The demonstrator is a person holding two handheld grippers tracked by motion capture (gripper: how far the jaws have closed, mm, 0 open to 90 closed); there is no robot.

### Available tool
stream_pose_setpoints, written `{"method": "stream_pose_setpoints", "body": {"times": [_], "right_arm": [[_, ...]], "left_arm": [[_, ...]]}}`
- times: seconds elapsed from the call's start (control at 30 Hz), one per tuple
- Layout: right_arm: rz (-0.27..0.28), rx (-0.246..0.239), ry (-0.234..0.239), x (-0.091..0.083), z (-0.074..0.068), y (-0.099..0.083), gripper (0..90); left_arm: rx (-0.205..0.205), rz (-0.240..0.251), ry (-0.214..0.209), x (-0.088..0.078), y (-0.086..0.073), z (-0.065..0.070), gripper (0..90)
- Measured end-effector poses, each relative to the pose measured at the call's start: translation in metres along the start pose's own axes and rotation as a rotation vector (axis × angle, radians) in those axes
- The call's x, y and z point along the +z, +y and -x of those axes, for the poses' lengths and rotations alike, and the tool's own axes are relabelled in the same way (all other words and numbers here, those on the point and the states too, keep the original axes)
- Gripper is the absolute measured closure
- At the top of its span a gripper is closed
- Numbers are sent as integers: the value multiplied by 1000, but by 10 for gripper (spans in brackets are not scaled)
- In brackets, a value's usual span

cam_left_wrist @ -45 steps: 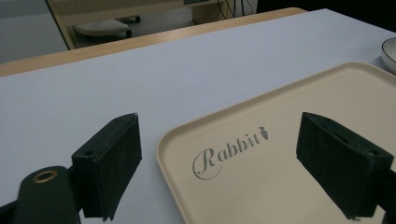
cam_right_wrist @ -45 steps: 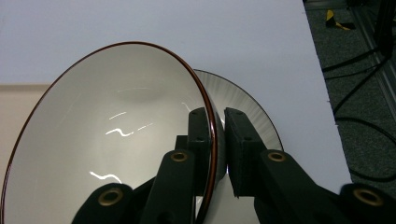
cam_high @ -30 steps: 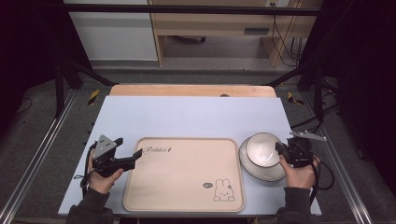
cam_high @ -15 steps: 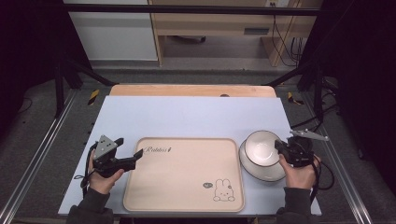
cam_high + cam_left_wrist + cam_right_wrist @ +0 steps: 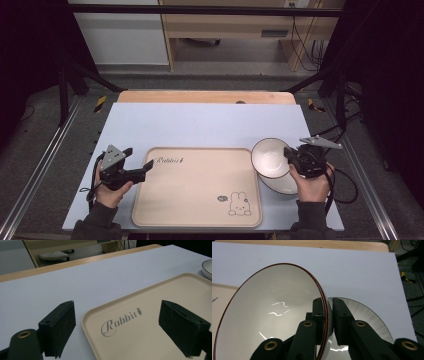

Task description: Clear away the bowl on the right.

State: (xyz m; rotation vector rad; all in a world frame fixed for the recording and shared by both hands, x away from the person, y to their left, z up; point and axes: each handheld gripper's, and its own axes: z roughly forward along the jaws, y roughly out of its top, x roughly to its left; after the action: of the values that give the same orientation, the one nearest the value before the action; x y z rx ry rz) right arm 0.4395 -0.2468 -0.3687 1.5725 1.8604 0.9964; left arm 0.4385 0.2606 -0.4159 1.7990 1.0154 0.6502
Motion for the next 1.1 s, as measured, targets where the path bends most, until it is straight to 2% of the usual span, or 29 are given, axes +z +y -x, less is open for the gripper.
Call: {"method": "stream_pose_setpoints", "body": {"times": [0.1, 0.3, 0.43, 0.6, 1.03, 1.1], "right_arm": [[-1, -17, 14, 1, -6, 2, 806], [1, -22, 30, 1, -12, 5, 806], [7, -49, 41, 1, -17, 7, 806], [8, -71, 80, 5, -31, 13, 806], [12, -111, 128, 11, -54, 21, 805], [10, -123, 146, 15, -61, 22, 805]], "left_arm": [[-2, 0, -1, 0, 0, 0, 137], [-4, 0, -1, 0, 0, -1, 137], [-4, 0, -2, 0, 0, -1, 137], [-4, -2, 1, 1, -1, -1, 137], [-6, -4, 0, 1, -1, -2, 137], [-6, -7, 0, 1, -1, -3, 137]]}}
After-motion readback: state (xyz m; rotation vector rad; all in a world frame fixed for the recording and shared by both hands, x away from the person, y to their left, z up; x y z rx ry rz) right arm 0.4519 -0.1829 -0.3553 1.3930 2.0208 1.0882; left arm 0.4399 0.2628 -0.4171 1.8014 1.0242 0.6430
